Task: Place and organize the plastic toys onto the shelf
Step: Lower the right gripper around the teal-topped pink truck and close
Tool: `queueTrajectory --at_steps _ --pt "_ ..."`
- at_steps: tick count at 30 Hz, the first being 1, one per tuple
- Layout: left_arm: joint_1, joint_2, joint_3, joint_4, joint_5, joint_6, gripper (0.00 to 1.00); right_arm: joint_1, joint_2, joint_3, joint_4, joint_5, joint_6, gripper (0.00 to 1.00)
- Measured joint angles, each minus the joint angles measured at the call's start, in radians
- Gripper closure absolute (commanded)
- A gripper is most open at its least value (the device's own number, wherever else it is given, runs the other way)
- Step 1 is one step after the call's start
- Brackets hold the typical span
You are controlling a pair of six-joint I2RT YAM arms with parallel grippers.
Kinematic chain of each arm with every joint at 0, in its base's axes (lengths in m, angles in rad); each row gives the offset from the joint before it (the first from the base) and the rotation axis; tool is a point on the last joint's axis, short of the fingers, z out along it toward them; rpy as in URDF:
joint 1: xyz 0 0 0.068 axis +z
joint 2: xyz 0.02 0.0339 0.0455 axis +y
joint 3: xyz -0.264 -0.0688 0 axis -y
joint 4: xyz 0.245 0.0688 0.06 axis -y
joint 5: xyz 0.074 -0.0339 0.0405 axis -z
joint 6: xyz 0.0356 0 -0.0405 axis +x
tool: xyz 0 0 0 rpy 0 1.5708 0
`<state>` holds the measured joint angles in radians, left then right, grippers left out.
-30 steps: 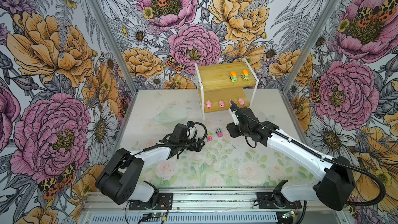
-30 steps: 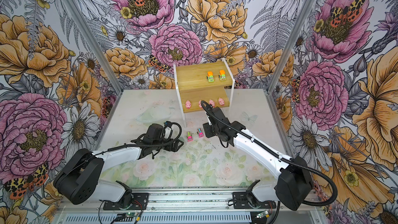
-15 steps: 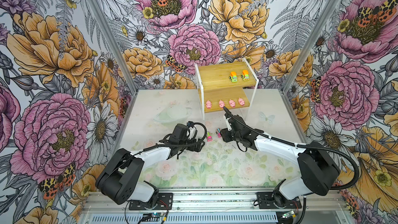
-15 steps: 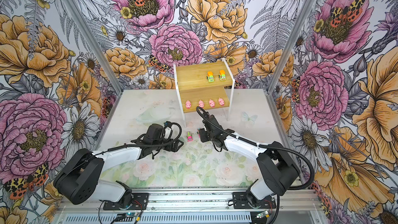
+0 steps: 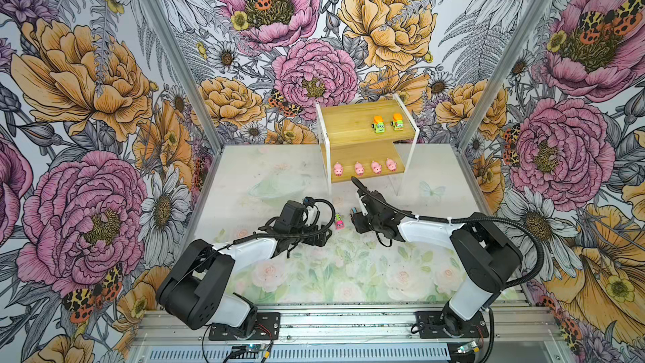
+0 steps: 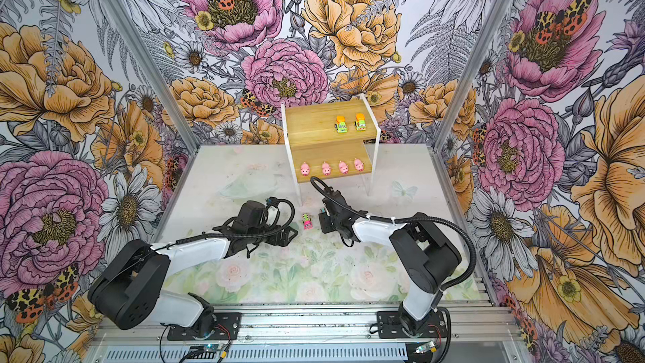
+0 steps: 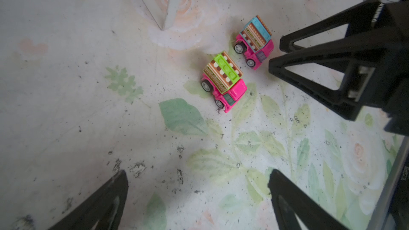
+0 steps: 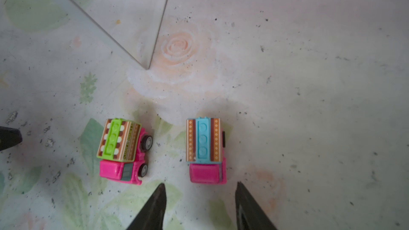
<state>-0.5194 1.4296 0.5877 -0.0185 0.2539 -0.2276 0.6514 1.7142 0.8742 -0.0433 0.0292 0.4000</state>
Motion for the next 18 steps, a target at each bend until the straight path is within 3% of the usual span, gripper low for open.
queueTrajectory --at_steps 18 --pt "0.0 0.022 0.0 0.0 -0.003 0.0 0.01 0.0 0.113 0.066 0.039 0.003 0.003 0.52"
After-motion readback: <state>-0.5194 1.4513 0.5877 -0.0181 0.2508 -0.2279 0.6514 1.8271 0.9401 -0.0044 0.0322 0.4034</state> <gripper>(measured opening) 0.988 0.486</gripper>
